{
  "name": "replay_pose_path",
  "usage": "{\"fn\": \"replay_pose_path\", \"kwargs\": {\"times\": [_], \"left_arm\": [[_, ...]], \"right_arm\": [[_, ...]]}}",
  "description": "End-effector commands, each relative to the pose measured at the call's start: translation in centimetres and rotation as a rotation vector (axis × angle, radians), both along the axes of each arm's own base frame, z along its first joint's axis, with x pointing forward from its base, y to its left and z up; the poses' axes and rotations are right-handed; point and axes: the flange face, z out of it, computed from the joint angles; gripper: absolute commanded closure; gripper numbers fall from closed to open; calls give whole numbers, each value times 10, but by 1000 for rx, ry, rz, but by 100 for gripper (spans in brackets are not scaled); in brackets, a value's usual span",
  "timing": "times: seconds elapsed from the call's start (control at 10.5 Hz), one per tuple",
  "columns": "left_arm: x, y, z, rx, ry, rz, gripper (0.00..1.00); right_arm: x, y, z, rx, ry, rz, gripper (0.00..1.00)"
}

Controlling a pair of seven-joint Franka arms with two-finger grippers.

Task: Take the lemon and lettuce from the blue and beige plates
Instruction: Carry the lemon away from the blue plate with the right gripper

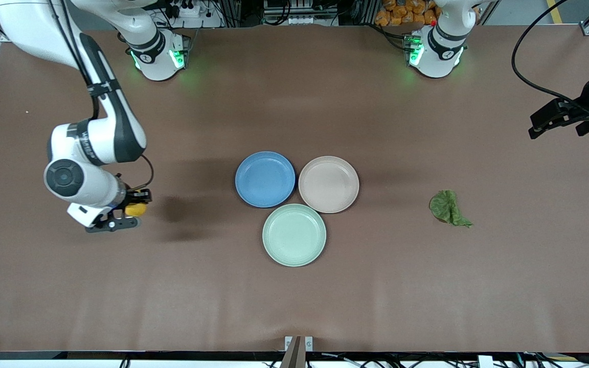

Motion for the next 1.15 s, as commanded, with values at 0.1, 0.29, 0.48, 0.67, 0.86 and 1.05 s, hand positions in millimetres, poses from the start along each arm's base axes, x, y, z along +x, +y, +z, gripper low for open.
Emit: {"fn": "replay_pose_path", "kwargs": {"times": [0.1, 0.29, 0.48, 0.67, 0.86, 1.05], "left_arm": [[-8, -5, 2, -21, 5, -14, 0], [-7, -4, -3, -20, 16, -10, 0], [-6, -1, -10, -16, 29, -3, 0], [-7, 0, -10, -8, 29, -7, 0], [-7, 0, -10, -7, 29, -7, 0], [-7, 0, -9, -6, 27, -8, 0]], "right_arm": [[-19, -24, -30, 25, -57, 36, 73], [-21, -32, -45, 30, -67, 24, 73], [-26, -42, -71, 42, -60, -3, 72], [-29, -39, -95, 121, -45, -113, 71], [-30, -36, -104, 124, -45, -114, 71], [-30, -35, -111, 122, -46, -112, 65]]}}
